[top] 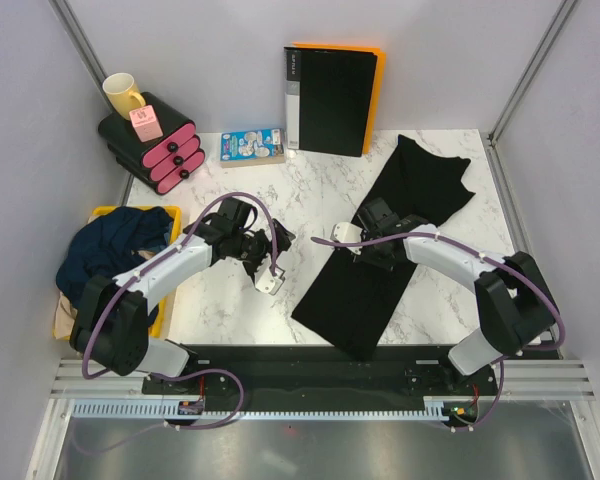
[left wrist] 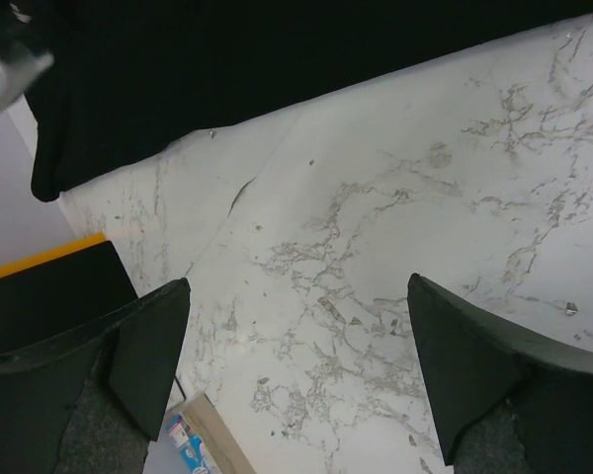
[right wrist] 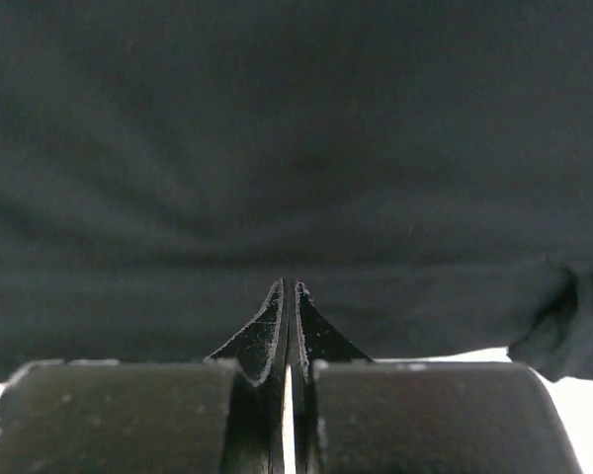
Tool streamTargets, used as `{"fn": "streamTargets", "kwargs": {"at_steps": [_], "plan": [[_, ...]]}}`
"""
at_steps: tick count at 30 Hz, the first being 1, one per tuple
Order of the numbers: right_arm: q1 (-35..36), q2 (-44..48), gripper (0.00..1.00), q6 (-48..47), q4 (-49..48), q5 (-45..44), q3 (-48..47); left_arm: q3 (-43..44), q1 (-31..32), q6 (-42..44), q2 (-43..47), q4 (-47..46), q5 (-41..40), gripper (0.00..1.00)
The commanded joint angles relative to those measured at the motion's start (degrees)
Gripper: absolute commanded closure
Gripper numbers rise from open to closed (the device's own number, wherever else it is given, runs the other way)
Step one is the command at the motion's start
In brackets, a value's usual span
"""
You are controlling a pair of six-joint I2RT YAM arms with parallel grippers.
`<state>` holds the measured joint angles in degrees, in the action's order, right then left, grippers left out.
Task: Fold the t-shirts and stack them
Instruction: Fold the tshirt
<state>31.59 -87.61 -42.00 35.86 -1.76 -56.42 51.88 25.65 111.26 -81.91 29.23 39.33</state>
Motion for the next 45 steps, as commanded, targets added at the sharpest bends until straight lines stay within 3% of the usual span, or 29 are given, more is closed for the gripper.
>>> {"fn": "streamTargets", "kwargs": {"at_steps": [1,18,29,35,45], "plan": [[-0.30,-4.14,1.00,1.04,-5.87,0.89,-3.60,0.24,0.37,0.45,4.21,0.21,1.71,0.03],[-11.46,-19.52,1.00,-0.01,-13.17,-7.55,-10.98,3.14,0.28,-2.28,4.57,0.39,-0.13,0.04],[-12.35,-28.57,1.00,-3.26,-16.08,-9.75,-21.27,3.93,0.45,-3.24,2.28,-1.02,0.22,0.05],[-9.98,-26.04,1.00,-6.60,-15.99,-9.76,-17.07,3.58,0.72,-4.04,3.07,-1.20,-0.66,0.06],[1.61,-14.88,1.00,-5.90,-15.03,-6.77,-7.39,4.80,0.37,-5.35,3.34,-1.37,-4.69,0.09]]}}
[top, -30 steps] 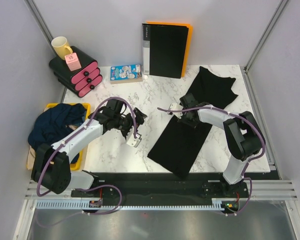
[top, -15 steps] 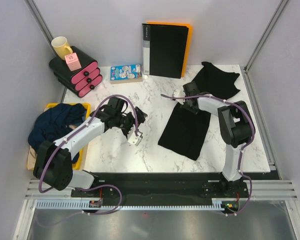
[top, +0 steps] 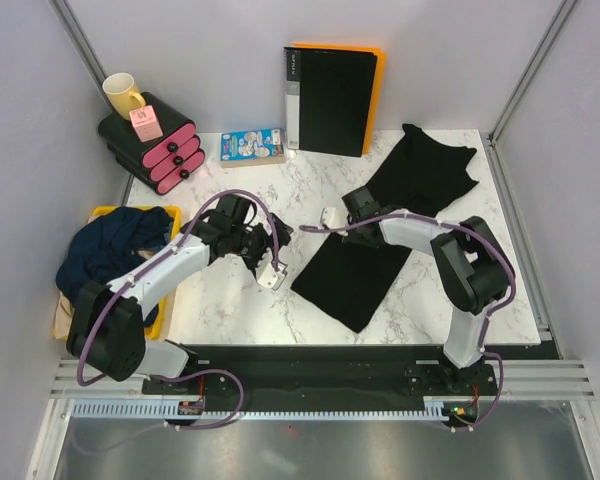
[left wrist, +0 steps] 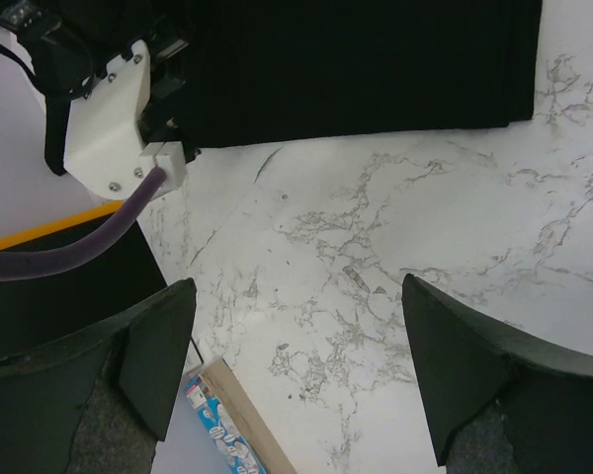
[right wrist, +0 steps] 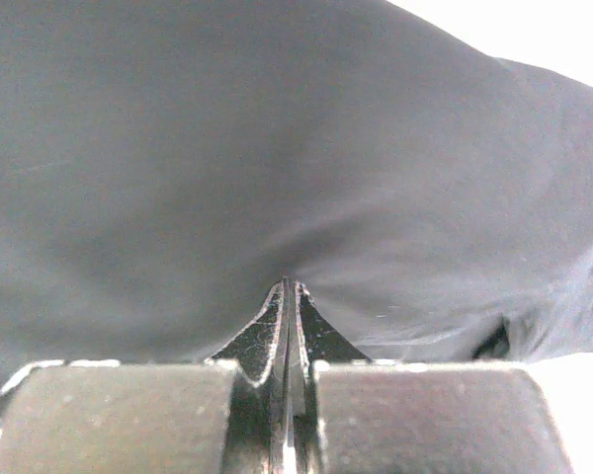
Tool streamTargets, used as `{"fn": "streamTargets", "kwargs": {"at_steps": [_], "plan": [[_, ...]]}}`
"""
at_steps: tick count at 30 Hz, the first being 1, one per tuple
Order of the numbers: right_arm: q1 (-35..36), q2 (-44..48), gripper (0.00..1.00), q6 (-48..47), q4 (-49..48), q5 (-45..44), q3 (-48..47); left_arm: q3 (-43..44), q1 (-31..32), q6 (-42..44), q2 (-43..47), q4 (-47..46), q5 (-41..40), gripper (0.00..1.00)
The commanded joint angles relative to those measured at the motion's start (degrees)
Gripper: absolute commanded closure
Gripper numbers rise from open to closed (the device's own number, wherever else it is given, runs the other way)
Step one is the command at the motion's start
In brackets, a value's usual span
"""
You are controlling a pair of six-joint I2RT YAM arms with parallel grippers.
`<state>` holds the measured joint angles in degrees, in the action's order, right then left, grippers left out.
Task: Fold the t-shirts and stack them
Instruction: Fold the tshirt
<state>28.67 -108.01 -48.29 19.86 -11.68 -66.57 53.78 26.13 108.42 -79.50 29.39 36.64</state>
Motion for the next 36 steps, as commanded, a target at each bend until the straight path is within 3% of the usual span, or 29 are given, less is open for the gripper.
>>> {"fn": "streamTargets", "kwargs": {"at_steps": [1,6,9,14,17,19,21,24,28,32,36], "plan": [[5.34,6.13,1.00,0.65,1.06,3.68,3.63,3.35,-0.29,-2.95,0.93,-1.53,-2.19,0.09],[11.23,10.26,1.00,2.94,4.48,5.52,5.48,4.14,-2.22,-7.06,1.63,-3.36,-2.89,0.10],[13.70,12.20,1.00,4.69,5.10,5.44,7.06,1.52,-3.36,-11.71,2.77,-10.20,-5.25,0.14],[12.48,11.07,1.00,7.51,0.81,0.26,4.96,-7.71,-5.21,-22.62,5.32,-37.42,-12.11,0.13],[11.59,7.13,1.00,7.08,0.71,0.17,2.41,-8.51,-6.09,-29.37,4.37,-44.90,-17.12,0.12],[11.59,5.36,1.00,6.72,0.80,0.26,0.92,-8.34,-6.27,-33.17,2.61,-49.49,-24.75,0.11],[11.50,2.55,1.00,7.07,0.80,0.26,-0.14,-5.63,-7.23,-36.69,-0.55,-48.74,-31.59,0.11],[11.50,-0.44,1.00,7.34,0.80,0.78,-1.81,-2.98,-10.04,-41.09,-3.63,-45.84,-35.58,0.11],[11.50,-2.12,1.00,7.77,0.88,1.40,-2.60,-2.45,-14.78,-44.35,-4.61,-43.46,-35.33,0.12],[10.71,-2.03,1.00,9.27,1.32,2.19,-2.69,-7.27,-18.13,-43.65,-0.83,-44.06,-27.61,0.13],[10.88,-2.47,1.00,9.18,2.20,3.77,-1.29,-7.55,-18.31,-43.82,-1.53,-44.42,-29.51,0.13]]}}
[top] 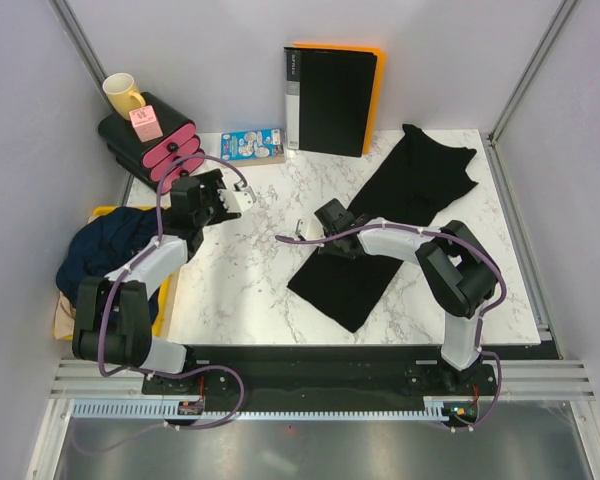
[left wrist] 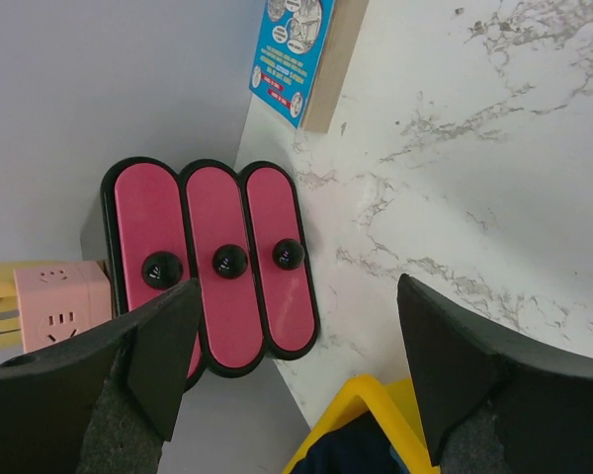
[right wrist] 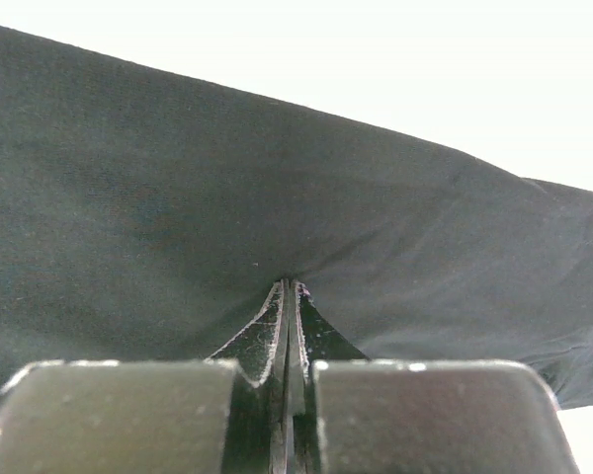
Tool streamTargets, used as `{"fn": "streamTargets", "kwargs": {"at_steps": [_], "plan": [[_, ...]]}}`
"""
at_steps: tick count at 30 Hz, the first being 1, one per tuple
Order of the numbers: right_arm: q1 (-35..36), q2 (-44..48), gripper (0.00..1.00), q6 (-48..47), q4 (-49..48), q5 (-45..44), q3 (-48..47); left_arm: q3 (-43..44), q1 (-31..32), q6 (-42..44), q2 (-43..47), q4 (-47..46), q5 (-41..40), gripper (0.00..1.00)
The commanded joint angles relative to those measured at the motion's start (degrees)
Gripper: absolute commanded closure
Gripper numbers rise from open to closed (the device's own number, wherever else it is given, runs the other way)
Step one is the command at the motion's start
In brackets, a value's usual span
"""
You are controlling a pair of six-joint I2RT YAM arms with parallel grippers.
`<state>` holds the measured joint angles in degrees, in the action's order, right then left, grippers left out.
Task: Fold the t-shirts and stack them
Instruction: Fold the tshirt
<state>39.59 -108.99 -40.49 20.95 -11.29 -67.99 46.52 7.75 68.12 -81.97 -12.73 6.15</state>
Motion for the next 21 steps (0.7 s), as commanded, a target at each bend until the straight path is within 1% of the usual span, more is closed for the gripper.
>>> {"fn": "streamTargets", "kwargs": {"at_steps": [1,5,10,15,19,21], "plan": [[0.22,-1.66,1.00,1.55,1.72,3.55,0.13,0.14,-0.19,-3.87,0.16,-2.30,0.36,0.13],[4.52,-0.35,1.00,1.91,2.69,4.70,1.80,3.65,-1.24,-5.71,-0.90,-1.33,0.00,0.13],[10.93,2.20,1.00,2.87,4.00,5.92,5.84,5.33,-1.95,-4.75,-1.08,-1.68,0.88,0.13],[15.94,5.89,1.00,2.96,6.46,7.33,9.09,5.60,-2.39,-4.31,0.14,-2.21,2.02,0.13],[22.70,10.45,1.00,1.73,9.63,9.17,11.03,5.07,-2.56,-4.04,1.03,-2.47,2.90,0.13],[23.86,11.69,1.00,1.99,10.42,7.96,11.30,4.72,-2.56,-4.04,1.73,-2.39,3.25,0.13]]}}
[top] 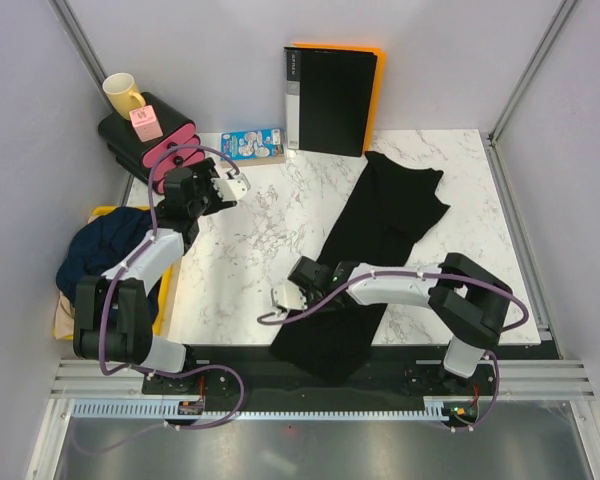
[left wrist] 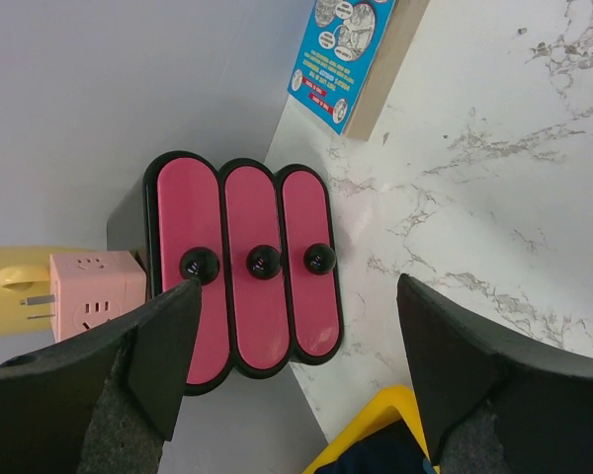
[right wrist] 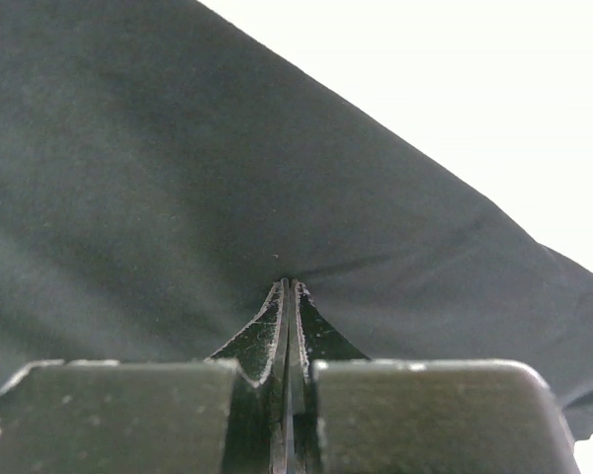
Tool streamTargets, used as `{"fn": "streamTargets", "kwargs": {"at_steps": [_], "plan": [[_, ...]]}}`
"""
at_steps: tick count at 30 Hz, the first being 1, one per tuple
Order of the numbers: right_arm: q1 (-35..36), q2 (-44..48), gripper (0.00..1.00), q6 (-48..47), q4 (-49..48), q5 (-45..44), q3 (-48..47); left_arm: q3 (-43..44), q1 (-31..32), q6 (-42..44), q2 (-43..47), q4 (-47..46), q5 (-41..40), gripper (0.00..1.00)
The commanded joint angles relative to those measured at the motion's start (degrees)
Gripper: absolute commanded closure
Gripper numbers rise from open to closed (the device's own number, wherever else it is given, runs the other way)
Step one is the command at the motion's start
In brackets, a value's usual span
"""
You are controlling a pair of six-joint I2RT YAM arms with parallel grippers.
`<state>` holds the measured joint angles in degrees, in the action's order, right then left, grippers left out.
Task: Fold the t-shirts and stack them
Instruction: Fold the tshirt
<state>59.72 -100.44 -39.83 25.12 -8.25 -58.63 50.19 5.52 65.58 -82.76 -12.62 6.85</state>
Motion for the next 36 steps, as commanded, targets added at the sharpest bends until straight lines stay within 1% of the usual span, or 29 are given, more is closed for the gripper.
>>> {"fn": "streamTargets", "kwargs": {"at_steps": [1,3,4,5,6,7,8,9,10,11,12,13,14,15,16,17,18,21,23,24,28,32,36], "plan": [[3.65,3.58,1.00,1.60,6.69,2.21,1.33,0.61,-0.33,-1.51,2.78,-2.58,2.64,0.13],[2.42,4.20,1.00,1.60,6.43,-0.96,-0.86,0.17,-0.33,-1.25,3.22,-2.58,2.90,0.13],[-0.46,4.46,0.98,2.99,6.52,-1.85,-2.44,-0.27,-0.33,-0.90,3.57,-2.58,3.16,0.13],[-2.49,4.29,0.96,4.05,6.95,-2.20,-6.98,-0.53,-0.33,-0.81,3.75,-2.67,3.43,0.13],[-4.60,3.94,0.87,5.11,9.13,-1.69,-9.89,-0.62,-0.33,-0.63,3.92,-2.58,3.52,0.13],[-8.36,3.24,0.82,6.94,10.02,-1.25,-12.71,-0.80,-0.33,-0.11,4.18,-2.58,4.13,0.13],[-9.96,3.15,0.77,7.75,10.64,0.06,-17.87,-0.80,-0.33,-0.02,4.27,-2.67,4.48,0.13],[-12.76,3.15,0.67,8.19,11.78,0.69,-20.18,-0.54,-0.33,0.16,4.19,-2.67,4.57,0.13],[-13.92,3.24,0.64,8.72,11.70,0.78,-22.03,-0.36,-0.25,0.16,4.19,-2.58,4.92,0.13],[-15.06,3.15,0.62,9.68,11.27,-0.52,-24.92,-0.19,-0.25,0.07,4.27,-2.50,5.01,0.13],[-16.99,2.89,0.65,10.04,9.87,-1.67,-26.17,0.25,-0.25,0.07,4.19,-2.49,5.10,0.13],[-18.31,2.01,0.71,10.39,8.55,-3.16,-26.79,0.43,-0.16,-0.01,4.27,-2.32,5.36,0.13],[-19.55,1.31,0.79,10.56,7.15,-4.83,-27.32,0.60,-0.16,-0.02,4.27,-2.06,5.45,0.13],[-22.17,-0.79,0.93,10.31,4.35,-7.89,-27.50,0.69,-0.16,-0.10,4.27,-2.06,5.54,0.12],[-23.67,-2.11,1.00,10.13,3.10,-8.70,-27.85,0.87,-0.07,-0.10,4.36,-1.88,5.45,0.12],[-25.34,-3.60,1.00,10.04,1.96,-9.49,-29.07,0.87,0.02,-0.10,4.45,-1.71,5.37,0.12],[-28.58,-7.01,1.00,10.56,0.03,-11.50,-30.30,0.87,0.11,0.16,4.54,-1.53,5.28,0.12],[-34.74,-14.31,1.00,12.06,-0.25,-11.61,-37.59,0.52,0.11,1.21,5.15,-0.83,5.01,0.12],[-36.95,-17.32,1.00,11.97,-1.04,-11.61,-42.59,0.08,0.11,2.09,5.59,-0.56,4.75,0.12],[-38.44,-19.85,1.00,11.54,-1.48,-12.05,-44.01,-0.53,0.11,2.79,6.03,-0.56,4.66,0.12],[-41.09,-24.79,1.00,10.22,-2.19,-12.75,-49.46,-1.41,0.11,3.85,6.47,-0.30,4.31,0.12],[-42.23,-27.52,1.00,8.90,-2.10,-11.97,-49.39,-0.89,0.11,4.20,5.77,-0.21,3.96,0.12],[-42.06,-27.70,1.00,8.11,-1.83,-10.30,-46.14,0.60,0.11,3.94,4.63,-0.30,3.17,0.12]]}}
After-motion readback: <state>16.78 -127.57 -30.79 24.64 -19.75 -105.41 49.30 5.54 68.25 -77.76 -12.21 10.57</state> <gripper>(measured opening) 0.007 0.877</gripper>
